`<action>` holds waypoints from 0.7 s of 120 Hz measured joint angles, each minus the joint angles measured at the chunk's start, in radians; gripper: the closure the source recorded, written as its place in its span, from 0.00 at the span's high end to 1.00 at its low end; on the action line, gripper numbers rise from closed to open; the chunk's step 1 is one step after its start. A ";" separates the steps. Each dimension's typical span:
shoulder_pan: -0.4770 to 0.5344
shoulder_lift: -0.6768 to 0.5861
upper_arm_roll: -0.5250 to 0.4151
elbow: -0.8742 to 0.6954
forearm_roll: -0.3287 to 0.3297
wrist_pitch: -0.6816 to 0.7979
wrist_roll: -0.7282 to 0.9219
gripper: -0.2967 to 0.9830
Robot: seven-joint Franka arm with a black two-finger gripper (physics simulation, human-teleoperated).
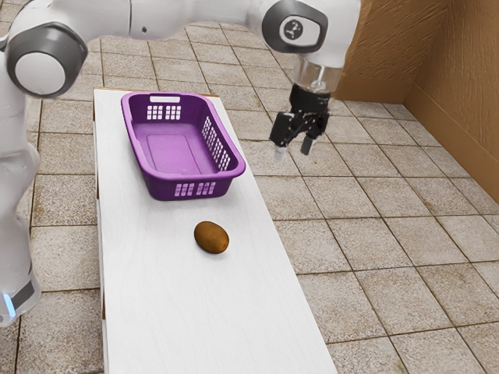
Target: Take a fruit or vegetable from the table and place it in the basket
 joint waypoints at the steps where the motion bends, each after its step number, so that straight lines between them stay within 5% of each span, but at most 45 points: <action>1: -0.001 -0.004 0.000 -0.015 -0.001 0.005 -0.002 0.77; 24: -0.028 -0.146 0.037 -0.425 -0.006 0.204 -0.050 0.77; 84: -0.041 -0.239 0.077 -0.677 -0.014 0.488 -0.123 0.77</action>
